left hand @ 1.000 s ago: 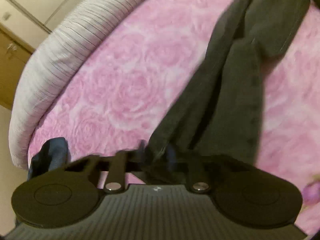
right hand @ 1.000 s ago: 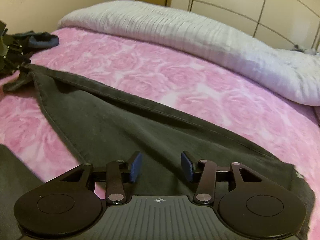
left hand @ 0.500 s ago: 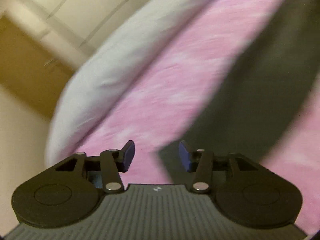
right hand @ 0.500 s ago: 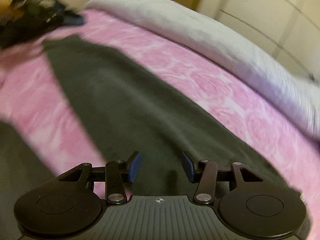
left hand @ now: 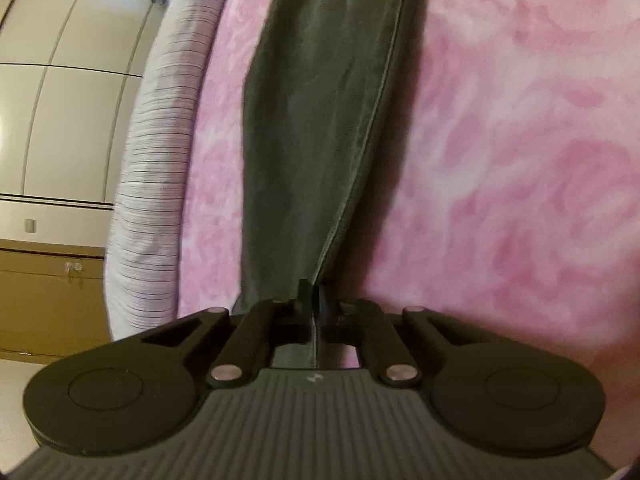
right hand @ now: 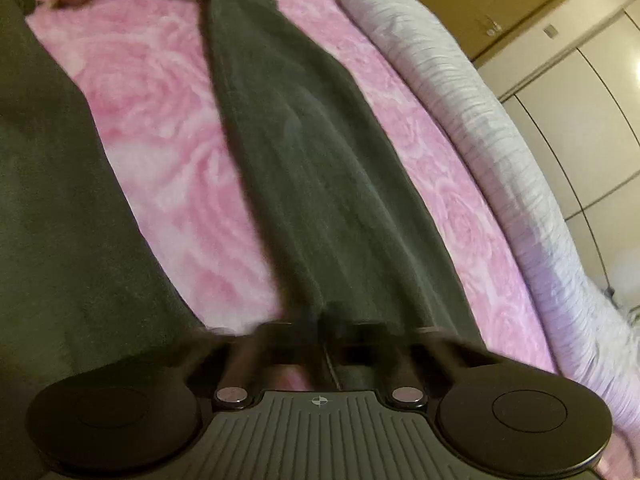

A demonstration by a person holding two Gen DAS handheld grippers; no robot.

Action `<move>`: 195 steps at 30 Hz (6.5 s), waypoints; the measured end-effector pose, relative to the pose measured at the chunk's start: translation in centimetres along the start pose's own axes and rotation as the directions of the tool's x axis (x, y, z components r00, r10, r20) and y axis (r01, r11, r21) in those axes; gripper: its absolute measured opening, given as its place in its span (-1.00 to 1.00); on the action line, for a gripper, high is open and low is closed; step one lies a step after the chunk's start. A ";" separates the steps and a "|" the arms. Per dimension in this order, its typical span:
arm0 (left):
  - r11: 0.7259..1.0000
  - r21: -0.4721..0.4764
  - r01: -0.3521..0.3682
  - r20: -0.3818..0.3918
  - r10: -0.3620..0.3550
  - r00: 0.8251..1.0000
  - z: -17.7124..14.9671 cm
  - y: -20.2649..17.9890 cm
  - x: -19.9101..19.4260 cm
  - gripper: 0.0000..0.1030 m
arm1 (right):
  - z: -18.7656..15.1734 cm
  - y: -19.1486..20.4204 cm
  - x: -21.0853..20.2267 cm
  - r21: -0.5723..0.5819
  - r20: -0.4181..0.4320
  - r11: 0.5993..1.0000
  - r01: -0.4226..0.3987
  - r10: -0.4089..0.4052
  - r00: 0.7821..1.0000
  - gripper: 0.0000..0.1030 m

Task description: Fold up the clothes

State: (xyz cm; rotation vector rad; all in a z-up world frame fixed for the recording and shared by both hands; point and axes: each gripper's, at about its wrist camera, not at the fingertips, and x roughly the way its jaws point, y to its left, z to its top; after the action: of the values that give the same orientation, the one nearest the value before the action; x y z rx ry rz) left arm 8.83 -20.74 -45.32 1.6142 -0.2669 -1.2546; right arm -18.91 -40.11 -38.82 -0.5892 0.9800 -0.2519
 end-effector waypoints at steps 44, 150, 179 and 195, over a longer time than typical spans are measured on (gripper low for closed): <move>0.909 -0.378 0.178 0.050 -0.172 0.984 -3.8 -4.9 -20.6 -0.83 | -4.4 13.2 -20.0 0.226 0.113 0.963 -0.147 0.124 0.986 0.06; 0.985 -0.172 -0.015 0.347 0.075 0.935 17.8 -5.4 -27.5 -0.92 | -14.4 -3.1 -31.1 0.240 0.003 0.937 0.253 -0.261 0.965 -0.88; 0.927 -0.343 0.151 0.105 -0.122 0.987 5.1 -13.3 -29.3 -0.18 | -20.4 12.0 -28.6 0.344 -0.112 0.926 0.153 -0.121 0.986 -0.23; 0.997 -0.071 -0.041 -0.139 0.031 0.990 -2.1 -16.0 -25.2 -0.93 | -18.7 11.6 -26.6 0.347 -0.151 0.924 0.163 -0.116 0.982 -0.17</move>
State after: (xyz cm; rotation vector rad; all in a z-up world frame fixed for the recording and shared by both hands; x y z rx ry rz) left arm -6.50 4.93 -43.60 1.6175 -0.1605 -1.1074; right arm -49.75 -25.18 -34.54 -0.3092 0.9860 -0.5895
